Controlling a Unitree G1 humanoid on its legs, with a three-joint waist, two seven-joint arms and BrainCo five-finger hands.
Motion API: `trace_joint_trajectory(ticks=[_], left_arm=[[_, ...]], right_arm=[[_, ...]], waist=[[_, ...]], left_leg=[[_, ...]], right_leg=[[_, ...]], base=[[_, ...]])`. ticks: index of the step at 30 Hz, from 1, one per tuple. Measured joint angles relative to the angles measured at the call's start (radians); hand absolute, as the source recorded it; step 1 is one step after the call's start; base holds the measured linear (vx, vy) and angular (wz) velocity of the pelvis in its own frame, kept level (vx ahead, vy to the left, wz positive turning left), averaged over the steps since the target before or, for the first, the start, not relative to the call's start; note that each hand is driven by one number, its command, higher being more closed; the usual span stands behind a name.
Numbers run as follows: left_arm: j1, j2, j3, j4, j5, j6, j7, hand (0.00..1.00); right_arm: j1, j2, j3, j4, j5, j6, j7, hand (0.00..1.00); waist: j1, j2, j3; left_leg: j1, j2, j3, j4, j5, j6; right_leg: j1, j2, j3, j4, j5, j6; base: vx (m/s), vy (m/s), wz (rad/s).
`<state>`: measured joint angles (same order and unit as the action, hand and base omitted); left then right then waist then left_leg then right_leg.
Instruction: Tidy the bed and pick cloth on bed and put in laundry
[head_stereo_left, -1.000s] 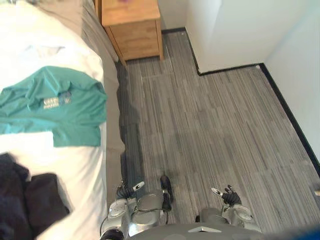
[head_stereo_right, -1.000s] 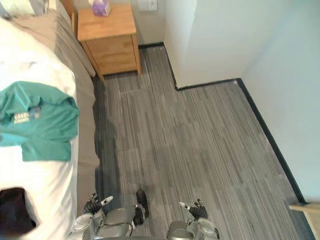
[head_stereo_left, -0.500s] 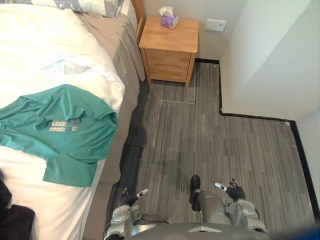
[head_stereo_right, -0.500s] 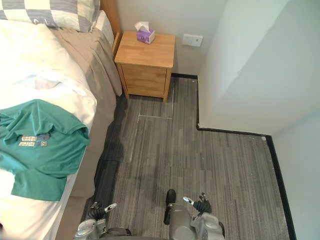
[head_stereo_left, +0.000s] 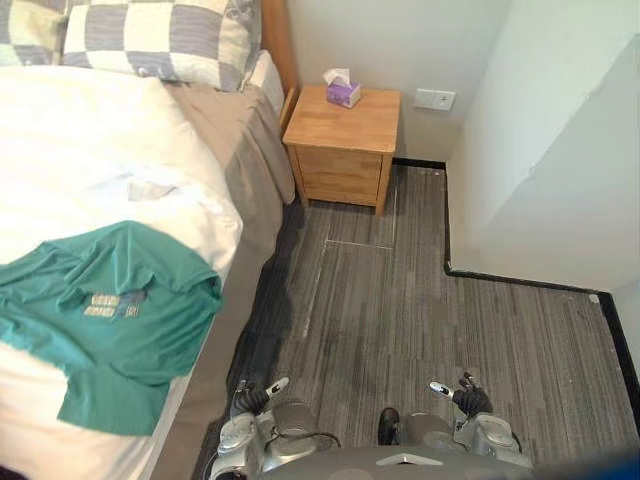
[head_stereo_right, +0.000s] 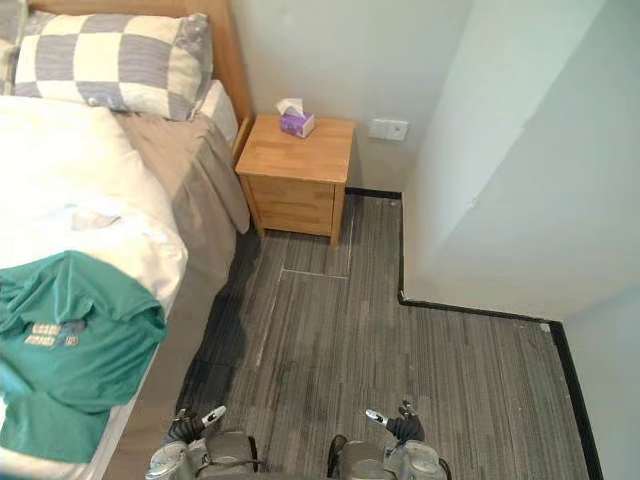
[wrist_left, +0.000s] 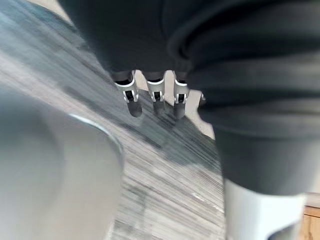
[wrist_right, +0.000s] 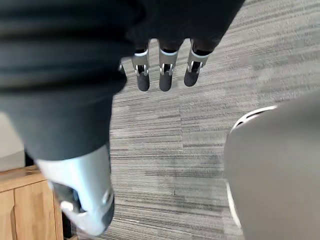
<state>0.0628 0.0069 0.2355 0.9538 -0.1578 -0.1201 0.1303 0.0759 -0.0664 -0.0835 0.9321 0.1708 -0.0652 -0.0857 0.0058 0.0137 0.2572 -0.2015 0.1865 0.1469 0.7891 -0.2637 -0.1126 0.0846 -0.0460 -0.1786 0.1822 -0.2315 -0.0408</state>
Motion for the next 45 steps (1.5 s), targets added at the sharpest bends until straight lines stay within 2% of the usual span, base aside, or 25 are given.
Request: trace_joint_trajectory(ticks=[2, 3, 4, 5, 6, 8, 10, 11, 12, 14, 15, 16, 19, 21, 23, 25, 26, 27, 28, 30, 32, 37, 39, 41, 45], left_arm=[[0.0, 0.002, -0.014, -0.009, 0.001, -0.001, 0.0, 0.0], [0.001, 0.001, -0.031, -0.01, 0.001, -0.001, 0.0, 0.0], [0.0, 0.001, -0.035, -0.01, 0.001, -0.001, -0.001, 0.0], [0.0, 0.001, -0.038, -0.01, 0.004, -0.001, -0.001, 0.0], [-0.007, 0.015, -0.043, -0.009, 0.006, -0.001, -0.001, 0.0], [-0.01, 0.021, -0.042, -0.013, 0.008, 0.0, -0.003, 0.0], [-0.004, 0.031, -0.024, -0.03, 0.011, -0.003, -0.007, 0.0], [0.004, 0.026, -0.028, -0.028, 0.015, -0.001, -0.009, 0.0], [0.016, 0.02, -0.034, -0.027, 0.02, 0.004, -0.019, 0.0], [0.029, 0.041, -0.034, -0.027, 0.016, 0.007, -0.018, 0.0], [0.031, 0.047, -0.039, -0.027, 0.015, 0.008, -0.018, 0.0], [0.032, 0.053, -0.04, -0.026, 0.015, 0.01, -0.015, 0.0], [0.038, 0.066, -0.083, -0.026, 0.015, 0.026, -0.015, 0.0], [0.034, 0.058, -0.112, -0.034, 0.007, 0.024, -0.015, 0.0], [0.033, 0.048, -0.117, -0.045, -0.011, 0.021, -0.014, 0.0], [0.035, 0.045, -0.117, -0.045, -0.02, 0.019, -0.014, 0.0], [0.034, 0.048, -0.116, -0.047, -0.019, 0.015, -0.013, 0.0], [0.021, 0.029, -0.111, -0.032, -0.02, 0.015, -0.009, 0.0], [0.022, 0.016, -0.111, -0.033, -0.017, 0.013, -0.012, 0.0], [0.014, -0.003, -0.093, -0.041, -0.017, -0.004, -0.01, 0.0], [0.013, -0.018, -0.068, -0.04, -0.017, -0.006, -0.006, 0.0], [0.012, -0.042, -0.04, -0.054, -0.029, -0.019, 0.003, 0.0], [0.01, -0.038, -0.064, -0.069, -0.044, -0.02, 0.008, 0.0], [0.011, -0.027, -0.106, -0.072, -0.068, -0.024, 0.009, 0.0], [0.02, -0.014, -0.158, -0.078, -0.069, -0.023, 0.009, 0.0]], right_arm=[[0.003, 0.01, -0.023, -0.001, 0.0, 0.0, 0.0, 0.0], [0.008, 0.01, -0.026, -0.001, 0.0, 0.0, 0.0, 0.0], [0.006, 0.009, -0.026, -0.001, 0.0, 0.0, 0.0, 0.0], [0.007, 0.011, -0.025, 0.002, 0.0, 0.001, -0.003, 0.0], [0.008, 0.023, -0.011, 0.001, 0.0, 0.0, -0.004, 0.0], [0.0, 0.027, -0.005, 0.003, -0.011, 0.0, -0.005, 0.0], [0.001, 0.032, -0.005, 0.005, -0.021, 0.001, -0.005, 0.0], [0.011, 0.028, -0.005, 0.004, -0.024, 0.001, -0.005, 0.0], [0.01, 0.021, -0.005, 0.006, -0.038, 0.001, -0.003, 0.0], [0.006, 0.024, 0.011, -0.002, -0.039, 0.0, 0.006, 0.0], [0.004, 0.031, 0.016, -0.007, -0.039, 0.004, 0.007, 0.0], [0.007, 0.038, 0.012, -0.018, -0.039, 0.005, 0.01, 0.0], [0.009, 0.035, 0.017, -0.057, -0.055, 0.006, 0.01, 0.0], [0.005, 0.035, 0.021, -0.083, -0.076, 0.006, 0.009, 0.0], [0.0, 0.02, 0.04, -0.106, -0.077, 0.004, 0.008, 0.0], [0.003, 0.014, 0.054, -0.117, -0.077, 0.003, 0.004, 0.0], [0.014, 0.018, 0.056, -0.121, -0.076, 0.003, 0.003, 0.0], [-0.004, 0.008, 0.05, -0.116, -0.078, 0.002, 0.003, 0.0], [-0.013, 0.003, 0.042, -0.115, -0.078, 0.004, 0.001, 0.0], [0.004, 0.009, 0.018, -0.13, -0.076, 0.004, 0.001, 0.0], [0.014, 0.004, 0.031, -0.127, -0.078, 0.006, 0.001, 0.0], [0.012, 0.004, 0.051, -0.111, -0.088, 0.004, -0.007, 0.0], [0.023, 0.004, 0.048, -0.103, -0.091, 0.004, -0.013, 0.0], [0.025, 0.006, 0.047, -0.075, -0.098, 0.004, -0.016, 0.0], [-0.014, 0.007, 0.047, -0.05, -0.108, 0.005, -0.018, 0.0]], waist=[[0.008, -0.004, 0.001], [0.009, 0.003, -0.001], [0.011, 0.008, 0.0], [0.027, -0.002, -0.007], [0.021, -0.025, -0.011], [0.02, -0.028, -0.01], [0.044, -0.044, -0.015], [0.042, -0.045, -0.035], [0.037, -0.039, -0.055], [0.036, -0.068, -0.055], [0.009, -0.087, -0.044], [0.002, -0.091, -0.041], [-0.015, -0.083, -0.019], [-0.02, -0.065, -0.011], [-0.019, -0.046, 0.0], [-0.027, -0.045, 0.0], [-0.031, -0.061, -0.007], [-0.032, -0.021, 0.005], [-0.02, 0.003, -0.001], [-0.029, -0.005, 0.005], [-0.024, -0.005, -0.01], [-0.023, 0.009, -0.019], [-0.025, 0.008, -0.019], [-0.019, -0.01, -0.021], [-0.01, 0.018, -0.028]], left_leg=[[-0.013, -0.07, 0.006, -0.268, 0.017, -0.006], [-0.014, -0.102, -0.001, -0.471, 0.087, -0.006], [-0.016, -0.111, -0.007, -0.545, 0.155, 0.012], [0.015, -0.139, 0.008, -0.597, 0.216, 0.066], [0.016, -0.153, 0.025, -0.582, 0.2, 0.07], [-0.036, -0.121, 0.06, -0.445, 0.173, 0.113], [-0.06, -0.117, 0.107, -0.35, 0.137, 0.095], [-0.037, -0.13, 0.09, -0.44, 0.155, 0.092], [-0.004, -0.146, 0.105, -0.504, 0.139, 0.14], [0.065, -0.192, 0.133, -0.584, 0.126, 0.147], [0.109, -0.222, 0.129, -0.609, 0.119, 0.154], [0.133, -0.23, 0.124, -0.616, 0.111, 0.161], [0.268, -0.233, 0.093, -0.62, 0.06, 0.184], [0.356, -0.194, 0.044, -0.656, 0.053, 0.181], [0.378, -0.144, -0.004, -0.653, 0.053, 0.181], [0.381, -0.11, -0.057, -0.647, 0.052, 0.163], [0.384, -0.104, -0.099, -0.646, 0.036, 0.117], [0.398, -0.06, -0.139, -0.65, 0.002, 0.064], [0.382, -0.046, -0.144, -0.645, 0.009, 0.054], [0.38, -0.058, -0.19, -0.632, 0.068, 0.033], [0.393, -0.045, -0.216, -0.634, 0.096, 0.02], [0.278, 0.002, -0.304, -0.556, 0.146, -0.042], [0.222, 0.001, -0.262, -0.501, 0.184, -0.075], [0.19, 0.01, -0.062, -0.49, 0.229, -0.05], [0.163, -0.003, 0.168, -0.58, 0.242, -0.021]], right_leg=[[0.038, -0.031, 0.02, -0.045, -0.002, 0.024], [0.058, -0.041, 0.035, -0.065, -0.014, 0.041], [0.069, -0.044, 0.042, -0.075, -0.021, 0.049], [0.09, -0.062, 0.071, -0.091, -0.031, 0.067], [0.096, -0.068, 0.095, -0.119, -0.012, 0.065], [0.113, -0.065, 0.128, -0.145, 0.045, 0.073], [0.136, -0.086, 0.178, -0.13, 0.085, 0.086], [0.129, -0.086, 0.189, -0.117, 0.084, 0.087], [0.098, -0.089, 0.207, -0.042, 0.053, 0.101], [-0.045, -0.137, 0.238, 0.279, 0.0, 0.216], [-0.136, -0.155, 0.267, 0.495, 0.047, 0.29], [-0.176, -0.156, 0.281, 0.601, 0.086, 0.296], [-0.29, -0.168, 0.215, 0.892, 0.053, 0.238], [-0.363, -0.165, 0.098, 0.853, -0.019, 0.16], [-0.412, -0.132, 0.054, 0.676, -0.043, 0.133], [-0.424, -0.097, 0.114, 0.381, 0.0, 0.145], [-0.403, -0.087, 0.224, 0.157, 0.099, 0.139], [-0.372, -0.051, 0.205, 0.14, 0.201, 0.132], [-0.371, -0.047, 0.185, 0.147, 0.191, 0.131], [-0.391, -0.06, 0.259, 0.352, 0.071, 0.121], [-0.365, -0.078, 0.21, 0.403, 0.009, 0.112], [-0.251, -0.111, 0.004, 0.317, -0.029, 0.091], [-0.169, -0.14, -0.098, 0.258, -0.028, 0.09], [-0.043, -0.175, -0.216, 0.157, -0.027, 0.091], [0.018, -0.182, -0.344, 0.065, 0.005, 0.122]], base=[[0.32, 0.129, -0.38], [0.36, 0.184, -0.36], [0.41, 0.241, -0.43], [0.44, 0.189, -0.26], [0.44, 0.157, -0.2], [0.36, 0.118, -0.14], [0.34, 0.203, -0.42], [0.29, 0.209, -0.62], [0.24, 0.111, -0.63], [0.32, 0.094, -0.36], [0.25, 0.064, 0.17], [0.43, 0.073, 0.25], [0.43, -0.002, 0.25], [0.43, -0.112, 0.61], [0.39, -0.252, 0.82], [0.42, -0.355, 1.09], [0.46, -0.442, 1.14], [0.45, -0.42, 1.01], [0.43, -0.419, 0.86], [0.29, -0.258, 1.14], [0.28, -0.238, 1.15], [0.18, -0.175, 1.19], [0.1, -0.088, 1.9], [0.06, -0.026, 1.77], [0.01, 0.065, 1.18]])
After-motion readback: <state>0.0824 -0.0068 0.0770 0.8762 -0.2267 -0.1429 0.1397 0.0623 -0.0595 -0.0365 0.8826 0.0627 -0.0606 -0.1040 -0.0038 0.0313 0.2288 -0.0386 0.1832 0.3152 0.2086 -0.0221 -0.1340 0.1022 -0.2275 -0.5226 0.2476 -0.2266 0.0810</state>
